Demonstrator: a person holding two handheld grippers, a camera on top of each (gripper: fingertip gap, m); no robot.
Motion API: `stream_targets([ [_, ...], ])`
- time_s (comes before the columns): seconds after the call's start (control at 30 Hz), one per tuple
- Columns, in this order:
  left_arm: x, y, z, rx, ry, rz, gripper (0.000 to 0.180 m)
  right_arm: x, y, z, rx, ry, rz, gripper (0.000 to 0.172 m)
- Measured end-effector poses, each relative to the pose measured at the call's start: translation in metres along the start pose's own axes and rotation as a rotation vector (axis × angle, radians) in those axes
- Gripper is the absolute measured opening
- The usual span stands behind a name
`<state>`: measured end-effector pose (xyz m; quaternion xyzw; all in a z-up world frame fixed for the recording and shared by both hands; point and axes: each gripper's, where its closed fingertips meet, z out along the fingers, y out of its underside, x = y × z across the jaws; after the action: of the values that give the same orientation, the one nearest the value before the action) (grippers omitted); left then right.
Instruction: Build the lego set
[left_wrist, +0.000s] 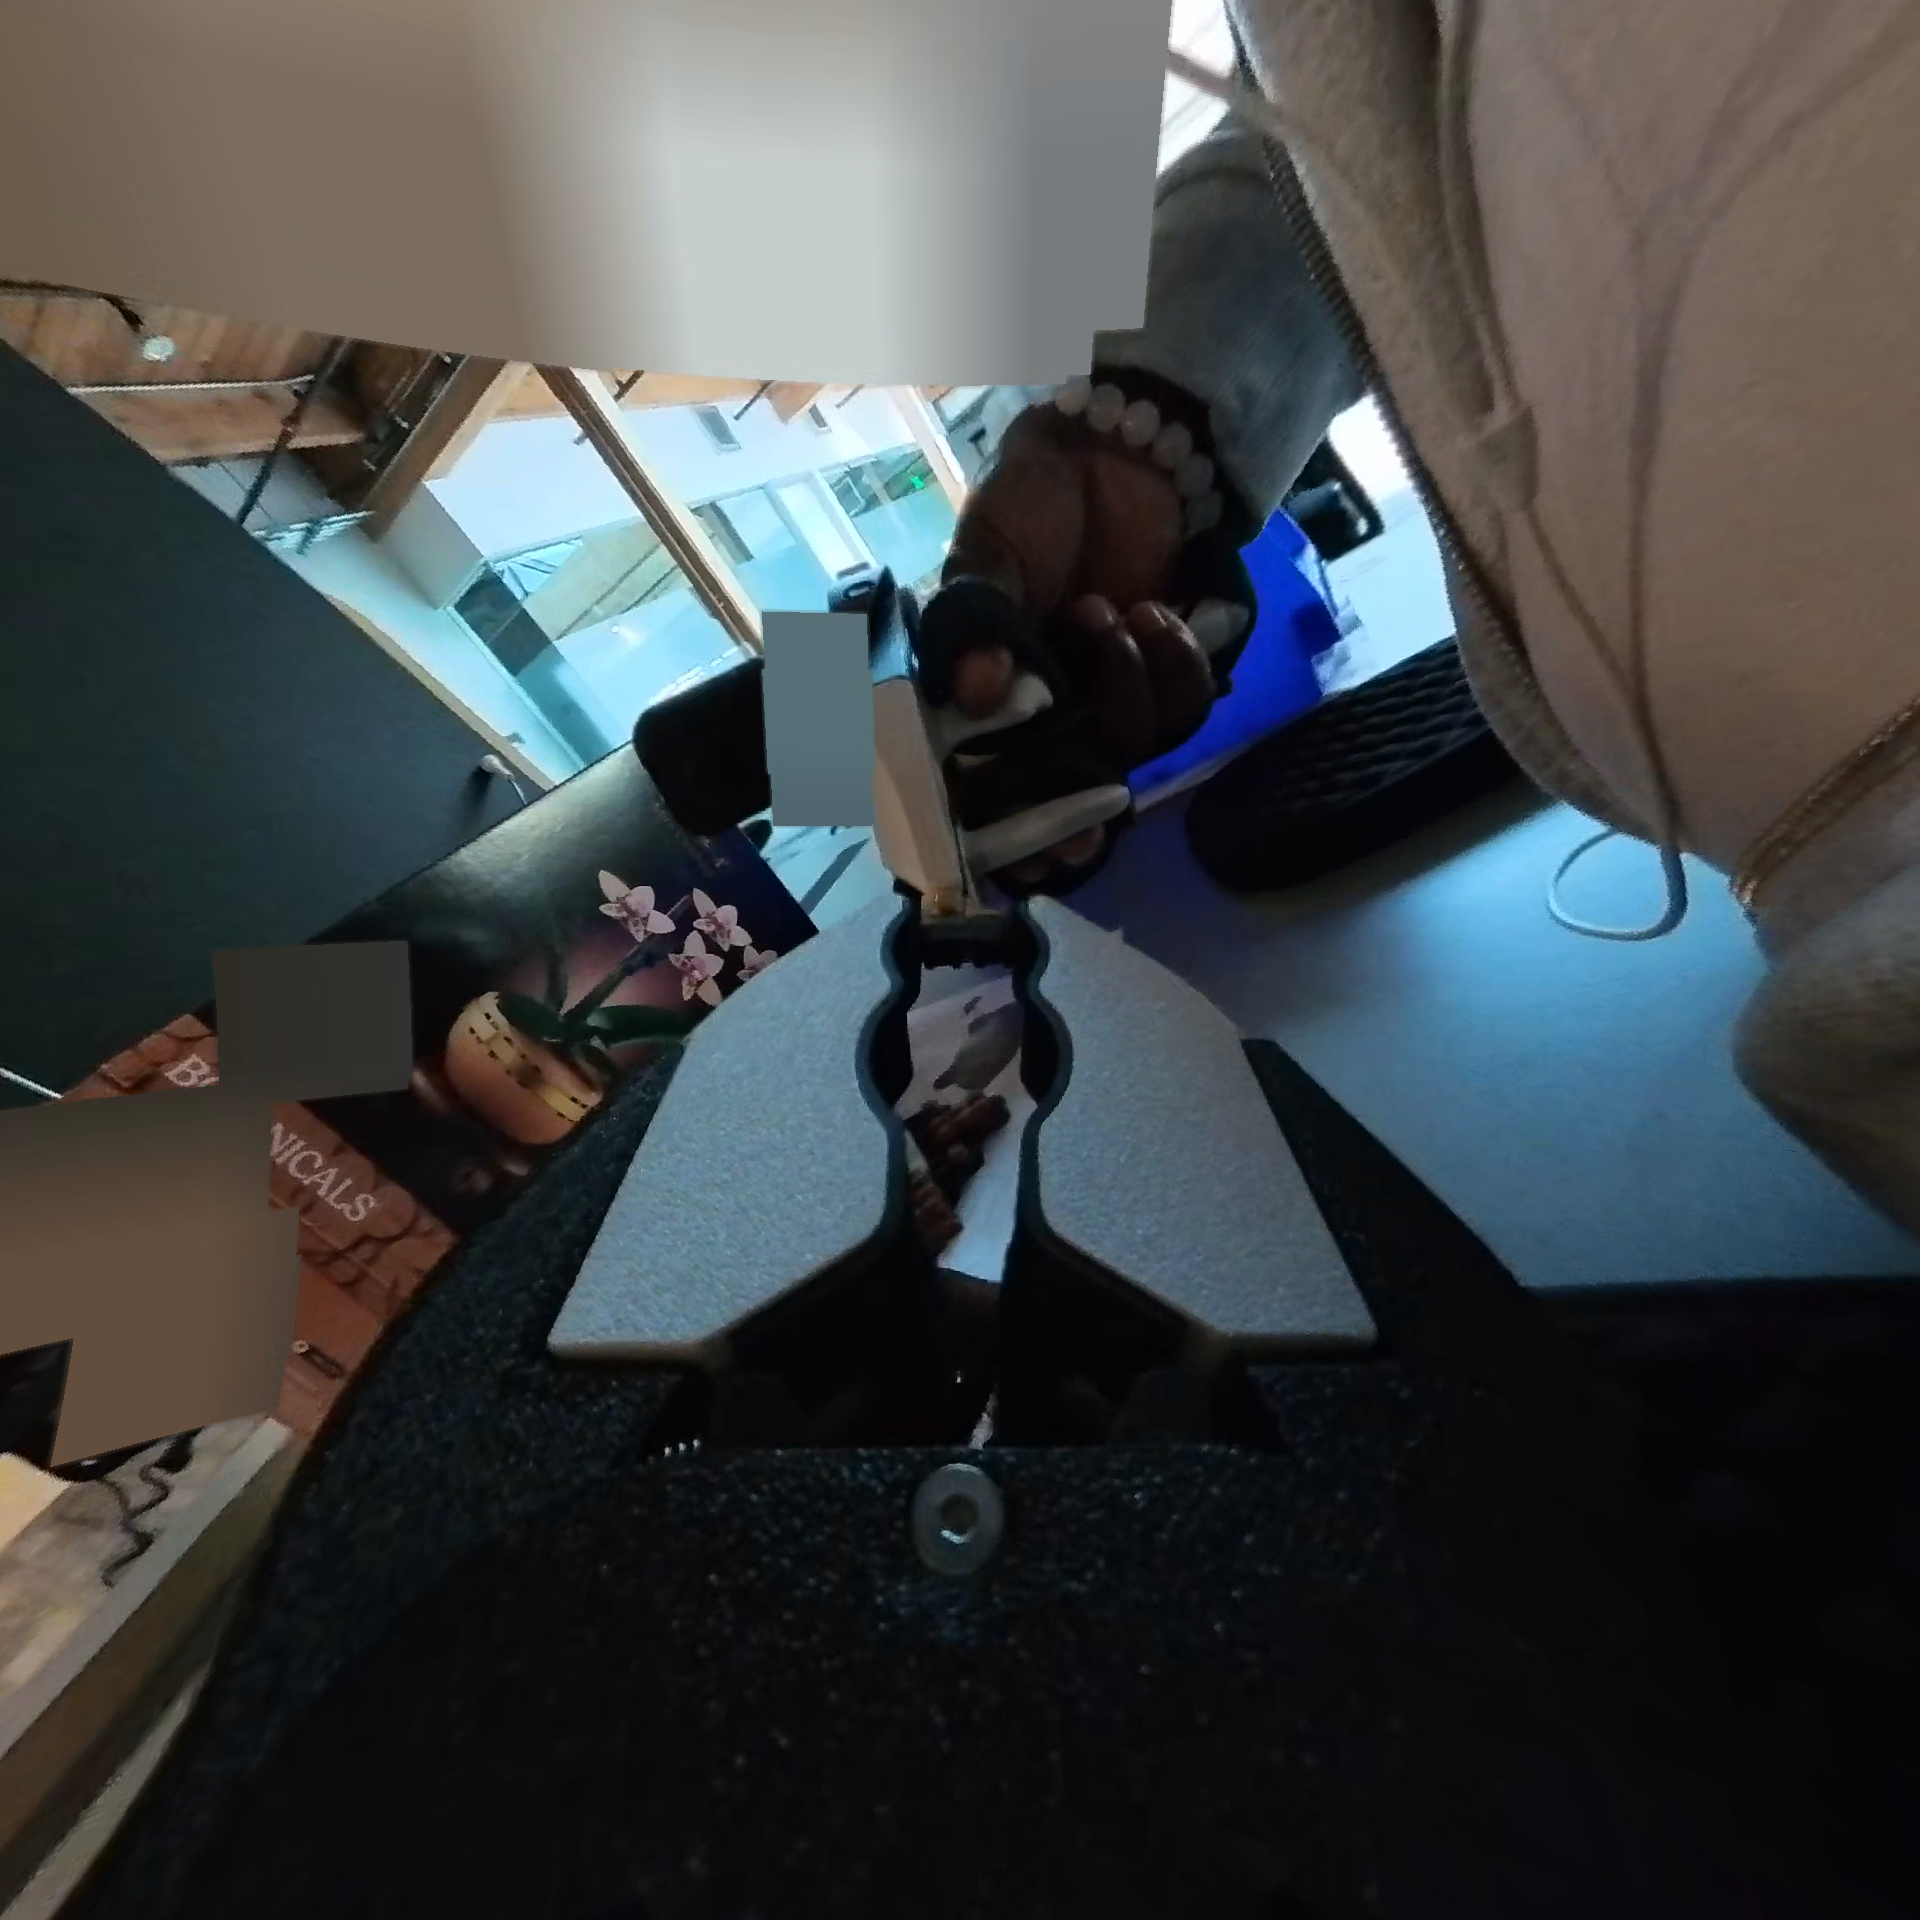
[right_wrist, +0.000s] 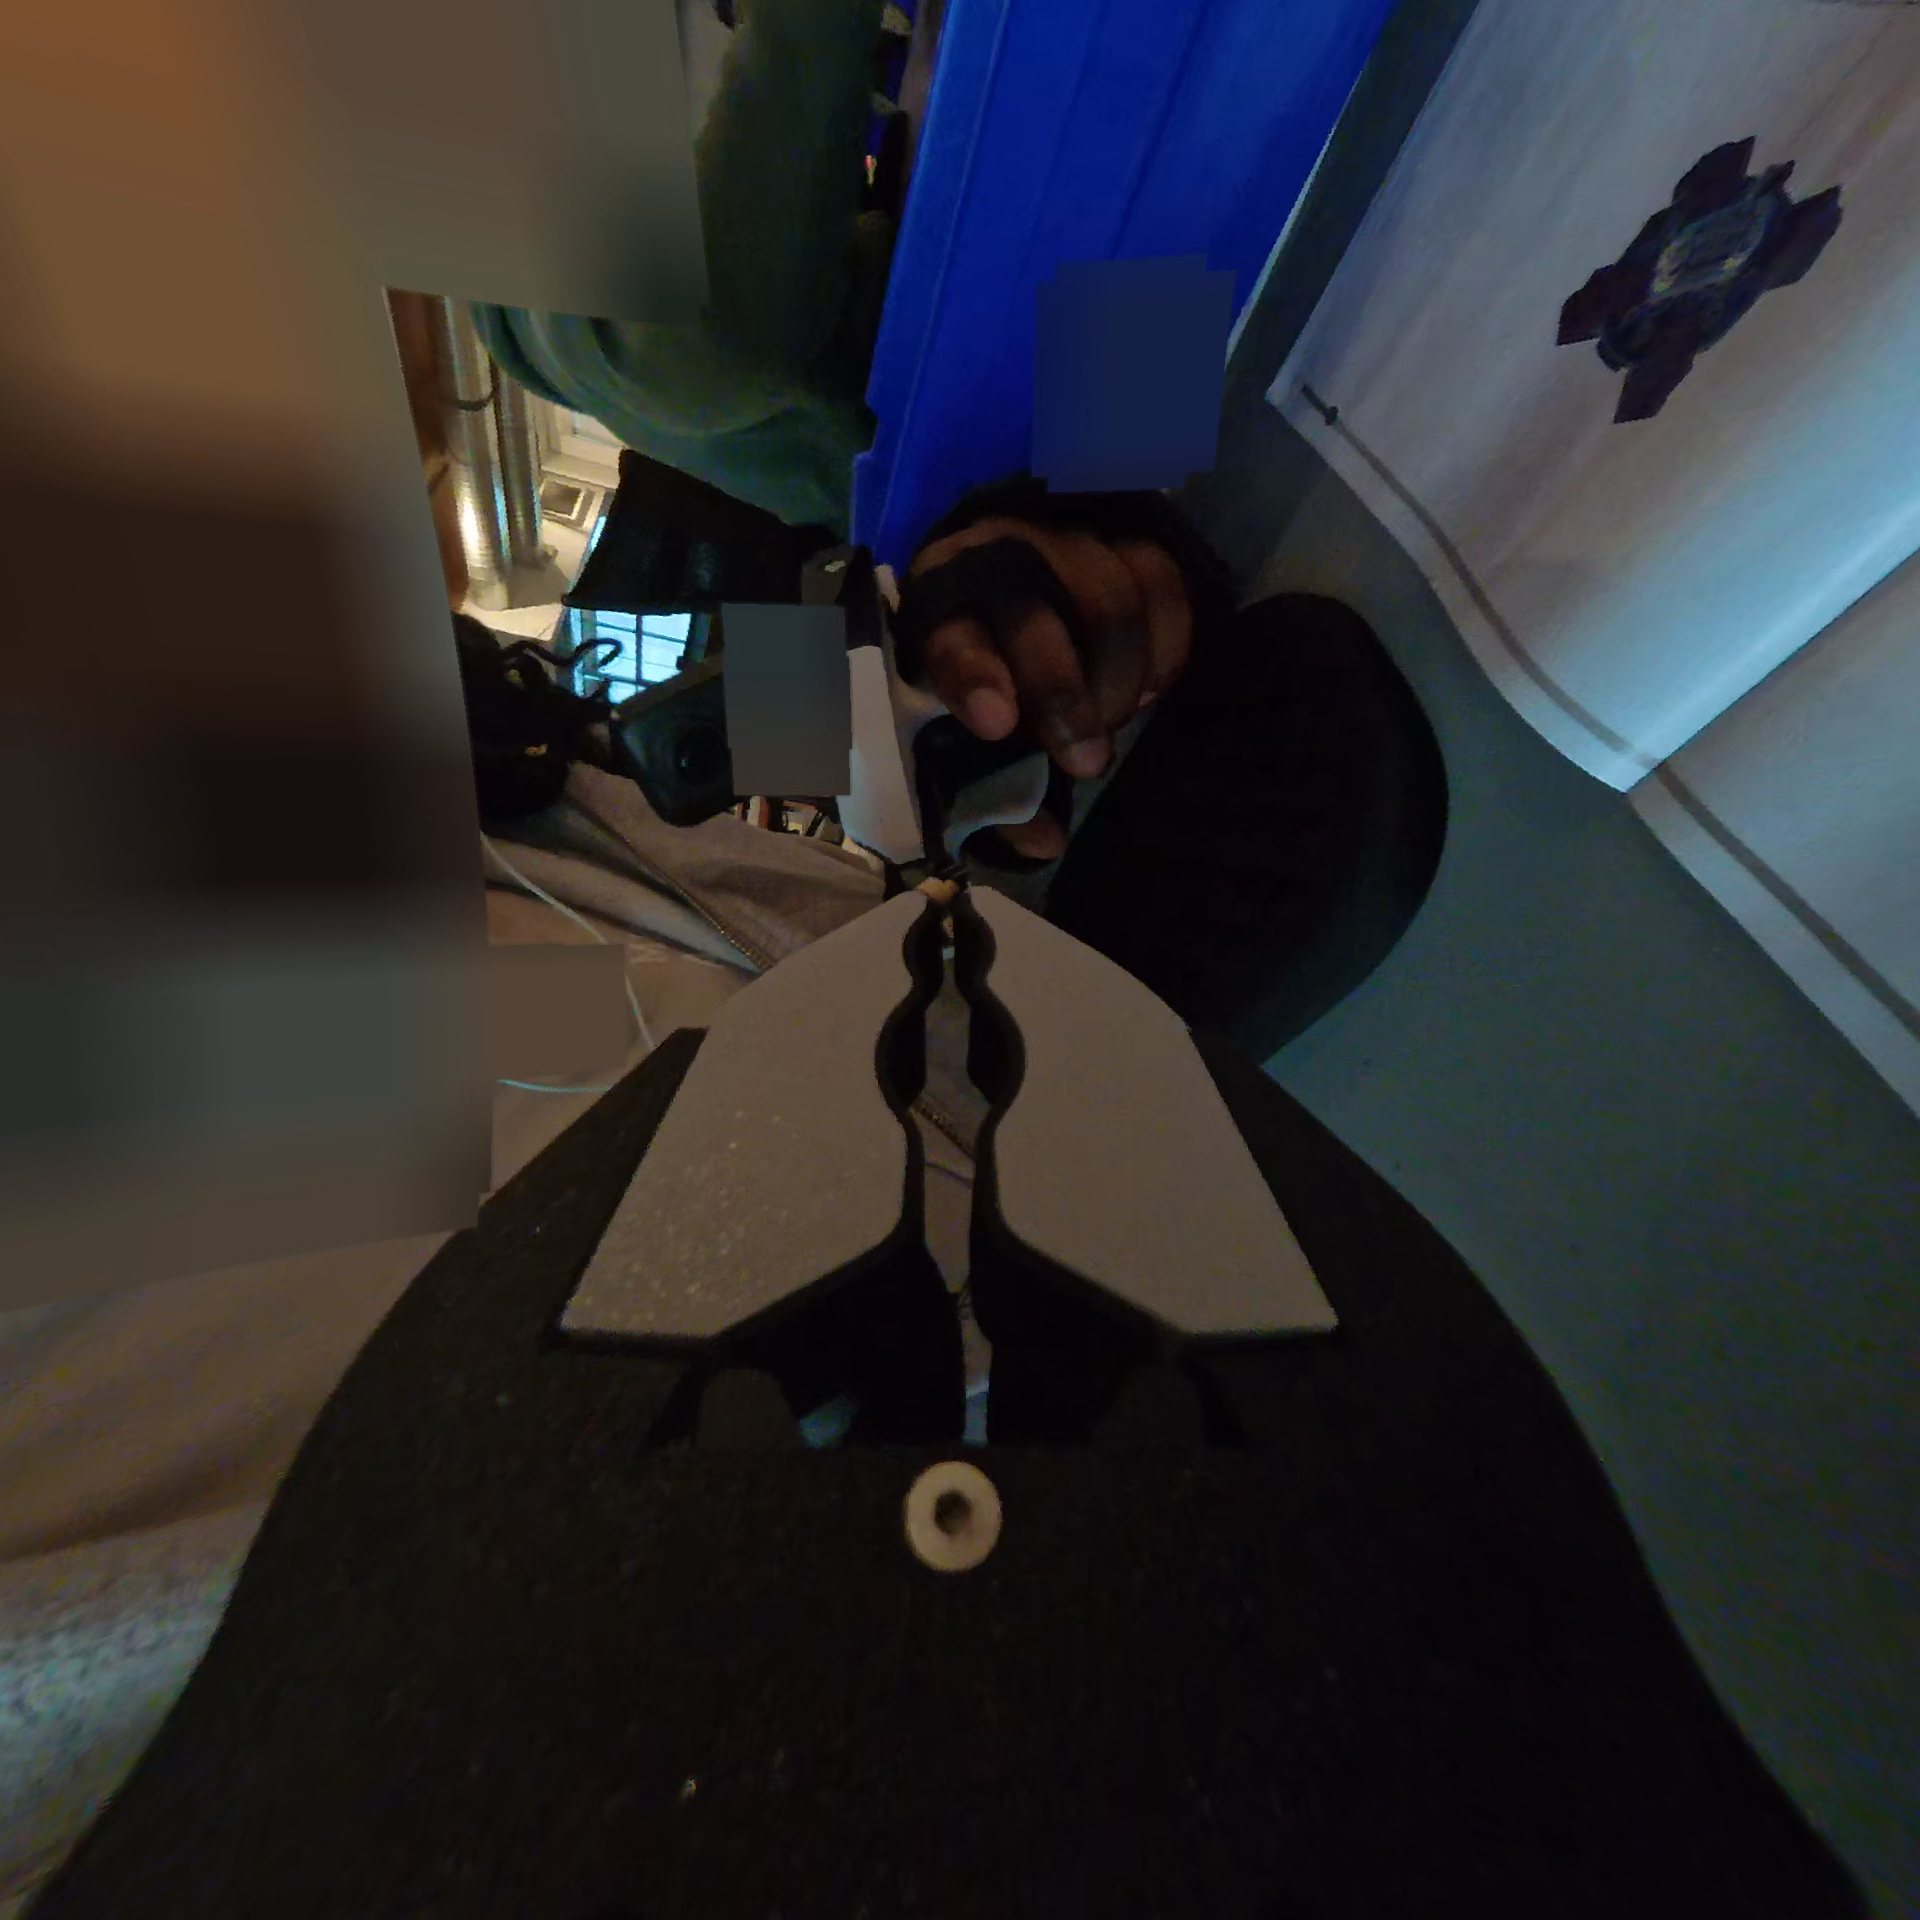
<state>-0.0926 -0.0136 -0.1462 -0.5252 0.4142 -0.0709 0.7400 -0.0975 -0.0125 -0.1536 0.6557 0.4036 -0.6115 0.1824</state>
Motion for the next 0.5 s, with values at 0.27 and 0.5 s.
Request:
stream_targets([
  [0.27,0.005,-0.005,-0.002,0.017,0.011,0.048,0.016,-0.001,0.004,0.004,0.001,0.007,0.007,0.000],
  [0.5,-0.004,-0.022,-0.007,0.174,0.005,-0.160,0.015,-0.012,0.001,0.011,0.034,-0.012,0.005,0.000],
])
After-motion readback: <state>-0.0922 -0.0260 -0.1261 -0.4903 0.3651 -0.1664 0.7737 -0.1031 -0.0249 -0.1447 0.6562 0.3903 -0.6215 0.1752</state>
